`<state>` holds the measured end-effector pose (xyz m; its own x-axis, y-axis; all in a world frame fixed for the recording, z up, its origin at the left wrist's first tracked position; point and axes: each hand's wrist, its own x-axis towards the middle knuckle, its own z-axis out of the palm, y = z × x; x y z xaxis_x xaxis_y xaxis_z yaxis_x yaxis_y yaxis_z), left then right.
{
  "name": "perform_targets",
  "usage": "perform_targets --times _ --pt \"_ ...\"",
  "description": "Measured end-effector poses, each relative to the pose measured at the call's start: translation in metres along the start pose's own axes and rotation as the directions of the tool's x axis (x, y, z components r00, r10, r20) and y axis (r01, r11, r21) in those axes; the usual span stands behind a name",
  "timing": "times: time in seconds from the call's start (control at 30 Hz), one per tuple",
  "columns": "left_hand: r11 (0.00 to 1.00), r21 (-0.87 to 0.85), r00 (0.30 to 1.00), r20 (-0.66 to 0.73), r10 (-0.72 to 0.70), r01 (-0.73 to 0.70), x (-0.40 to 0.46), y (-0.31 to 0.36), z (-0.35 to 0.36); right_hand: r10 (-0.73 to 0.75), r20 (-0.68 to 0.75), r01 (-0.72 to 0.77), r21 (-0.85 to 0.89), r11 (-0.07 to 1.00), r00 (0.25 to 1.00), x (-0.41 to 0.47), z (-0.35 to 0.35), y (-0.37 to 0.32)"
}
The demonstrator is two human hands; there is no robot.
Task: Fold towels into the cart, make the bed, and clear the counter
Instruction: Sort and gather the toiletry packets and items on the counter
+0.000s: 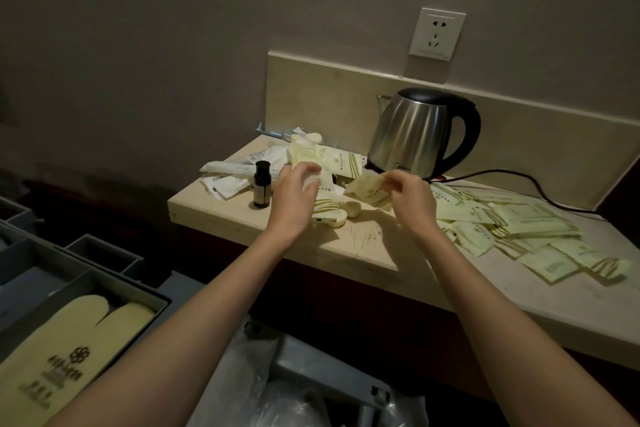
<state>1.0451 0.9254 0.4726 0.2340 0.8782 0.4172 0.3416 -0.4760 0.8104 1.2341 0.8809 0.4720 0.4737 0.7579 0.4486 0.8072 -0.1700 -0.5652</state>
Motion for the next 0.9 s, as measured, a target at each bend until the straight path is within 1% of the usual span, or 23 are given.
perform_targets --times 0.1,0.17,0.27,0.3,0.37,0.43,0.53,0.6,0.77,0.9 --pt "1.0 0.012 1.0 0.026 0.001 -0.002 -0.005 0.005 0.007 0.045 0.007 -0.046 0.186 0.981 0.999 -0.005 -0.019 -0.006" --pt "1.0 0.021 0.999 0.049 -0.002 0.001 -0.006 0.009 0.01 0.073 0.008 -0.071 0.315 0.946 0.997 -0.009 -0.033 -0.013" --pt "1.0 0.013 0.997 0.074 -0.023 0.022 -0.007 0.014 0.012 0.102 0.008 -0.094 0.452 0.887 0.995 -0.018 -0.05 -0.021" --pt "1.0 0.0 0.997 0.072 -0.027 0.027 -0.007 0.017 0.013 0.113 0.023 -0.11 0.492 0.863 0.993 -0.021 -0.054 -0.022" --pt "0.997 -0.068 0.997 0.073 -0.038 0.043 -0.008 0.028 0.015 0.124 0.112 -0.166 0.551 0.818 0.986 -0.028 -0.056 -0.025" --pt "0.986 -0.151 0.994 0.089 -0.056 0.069 -0.01 0.038 0.022 0.122 0.186 -0.209 0.58 0.787 0.975 -0.035 -0.052 -0.029" --pt "0.958 -0.266 0.99 0.123 -0.075 0.106 -0.021 0.051 0.029 0.155 0.205 -0.25 0.612 0.751 0.966 -0.042 -0.051 -0.031" --pt "0.953 -0.282 0.987 0.145 -0.068 0.108 -0.028 0.052 0.031 0.15 0.212 -0.25 0.596 0.763 0.966 -0.045 -0.051 -0.031" --pt "0.945 -0.324 0.992 0.122 -0.013 0.052 -0.04 0.047 0.031 0.107 0.238 -0.224 0.542 0.81 0.965 -0.054 -0.053 -0.032" --pt "0.932 -0.362 0.993 0.116 0.011 0.032 -0.051 0.051 0.009 0.11 0.335 -0.293 0.566 0.77 0.936 -0.063 -0.052 -0.041"
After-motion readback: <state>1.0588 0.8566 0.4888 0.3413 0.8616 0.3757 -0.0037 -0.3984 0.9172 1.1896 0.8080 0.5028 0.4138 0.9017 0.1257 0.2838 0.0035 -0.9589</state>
